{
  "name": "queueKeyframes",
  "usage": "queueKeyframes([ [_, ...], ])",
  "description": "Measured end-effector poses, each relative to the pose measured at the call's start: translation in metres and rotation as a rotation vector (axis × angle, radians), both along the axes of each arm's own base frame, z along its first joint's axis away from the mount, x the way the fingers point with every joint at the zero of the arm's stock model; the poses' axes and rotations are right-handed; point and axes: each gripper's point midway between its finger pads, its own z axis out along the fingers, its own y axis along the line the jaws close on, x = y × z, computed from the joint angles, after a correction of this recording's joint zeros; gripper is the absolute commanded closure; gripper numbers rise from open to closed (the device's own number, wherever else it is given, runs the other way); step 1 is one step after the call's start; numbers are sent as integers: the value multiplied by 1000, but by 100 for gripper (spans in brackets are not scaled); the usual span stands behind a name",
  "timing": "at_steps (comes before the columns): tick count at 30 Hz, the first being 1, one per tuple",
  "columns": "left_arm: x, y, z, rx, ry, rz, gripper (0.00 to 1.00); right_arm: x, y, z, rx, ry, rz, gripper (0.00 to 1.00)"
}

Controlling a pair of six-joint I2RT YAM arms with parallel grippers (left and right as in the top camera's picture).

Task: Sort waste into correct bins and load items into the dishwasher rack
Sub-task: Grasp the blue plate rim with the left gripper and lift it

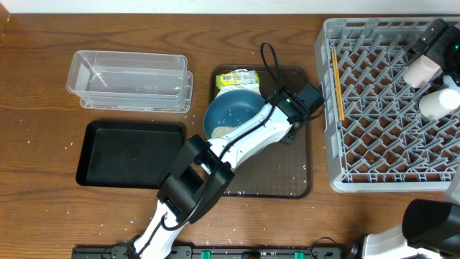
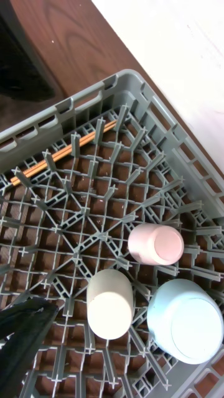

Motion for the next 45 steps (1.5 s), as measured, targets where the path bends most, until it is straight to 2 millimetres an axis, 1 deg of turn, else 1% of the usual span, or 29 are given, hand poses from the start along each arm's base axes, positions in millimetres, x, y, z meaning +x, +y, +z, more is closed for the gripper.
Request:
queueKeyframes([
  [3,0,0,-1,1,2,4,51,0,0,0,0,0,0,1],
  [6,0,0,-3,3,4,6,58,0,0,0,0,0,0,1],
  [11,-1,1,-7,11,10,5,64,0,0,0,0,0,0,1],
  [15,-1,1,-7,12,10,6,75,0,0,0,0,0,0,1],
  [20,-1,1,-7,11,9,4,81,0,0,0,0,0,0,1],
  [21,-2,0,-7,11,10,2,86,0,0,0,0,0,0,1],
  [23,-4,-2,-7,9,11,-3,92,0,0,0,0,0,0,1],
  [30,-13,-7,-7,23,16,-26,94,0,0,0,0,0,0,1],
  [35,-15,-4,-5,32,19,-26,94,0,0,0,0,0,0,1],
  [37,-15,-2,0,31,19,-22,94,0,0,0,0,0,0,1],
  [40,-13,1,13,15,7,-15,94,0,0,0,0,0,0,1],
  [45,-6,11,48,-31,-30,14,94,0,0,0,0,0,0,1],
])
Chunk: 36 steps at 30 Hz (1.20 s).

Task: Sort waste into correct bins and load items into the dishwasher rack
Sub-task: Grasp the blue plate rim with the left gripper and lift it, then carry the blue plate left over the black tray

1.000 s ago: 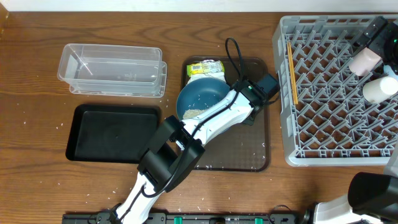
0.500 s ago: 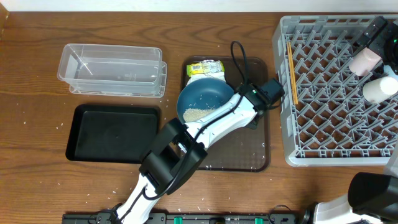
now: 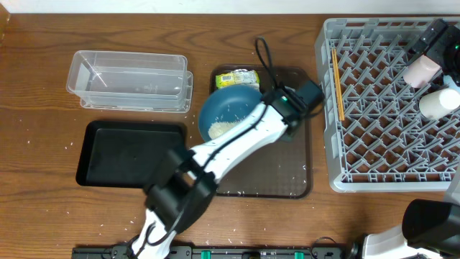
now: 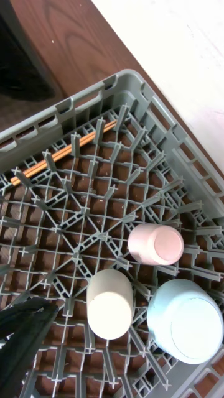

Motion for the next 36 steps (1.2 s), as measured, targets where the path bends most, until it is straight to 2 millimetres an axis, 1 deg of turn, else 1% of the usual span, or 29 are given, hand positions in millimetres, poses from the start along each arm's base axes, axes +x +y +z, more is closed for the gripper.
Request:
queueKeyframes([
  [5,8,20,43,-55,-49,53,94,0,0,0,0,0,0,1],
  [8,12,37,63,-79,-70,96,94,0,0,0,0,0,0,1],
  [12,17,69,85,-91,-80,176,94,0,0,0,0,0,0,1],
  [15,22,98,100,-99,-86,250,94,0,0,0,0,0,0,1],
  [21,28,152,122,-141,-90,415,94,0,0,0,0,0,-1,1],
  [27,35,201,143,-253,-96,581,94,0,0,0,0,0,0,1],
  [32,37,237,145,-326,-57,693,94,0,0,0,0,0,0,1],
  [36,39,255,144,-385,-27,755,94,0,0,0,0,0,0,1],
])
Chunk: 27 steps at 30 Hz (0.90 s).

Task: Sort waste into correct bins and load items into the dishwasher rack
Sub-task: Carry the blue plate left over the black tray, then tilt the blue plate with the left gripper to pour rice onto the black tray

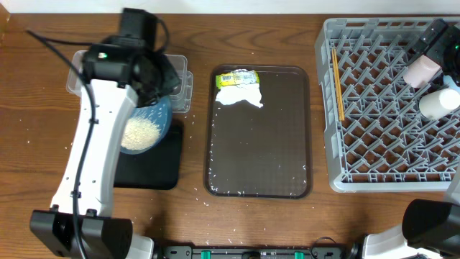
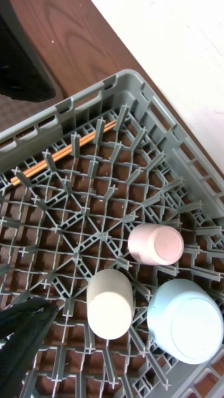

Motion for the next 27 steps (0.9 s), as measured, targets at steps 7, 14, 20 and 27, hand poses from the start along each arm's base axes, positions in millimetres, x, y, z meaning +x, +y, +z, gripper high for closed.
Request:
queueKeyframes([
  [7,-6,20,-12,-108,58,65,93,0,0,0,0,0,0,1],
  [14,-8,25,-11,-233,72,91,94,0,0,0,0,0,0,1],
  [20,-11,24,-3,-367,67,65,94,0,0,0,0,0,0,1],
  [27,-15,28,0,-514,65,56,94,0,0,0,0,0,0,1],
])
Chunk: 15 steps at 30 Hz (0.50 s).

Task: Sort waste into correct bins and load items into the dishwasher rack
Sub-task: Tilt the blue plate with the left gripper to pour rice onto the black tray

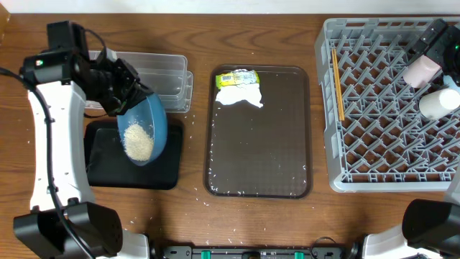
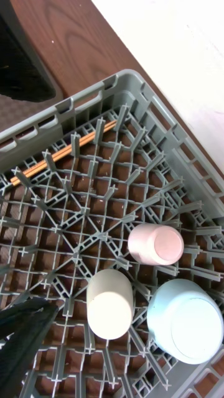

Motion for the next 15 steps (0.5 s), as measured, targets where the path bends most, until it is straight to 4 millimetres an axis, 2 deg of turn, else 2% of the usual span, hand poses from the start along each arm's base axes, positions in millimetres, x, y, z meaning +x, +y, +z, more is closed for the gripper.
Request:
queueKeyframes([
  [15,-14,19,-16,-186,10,31,94,0,0,0,-1,0,0,1],
])
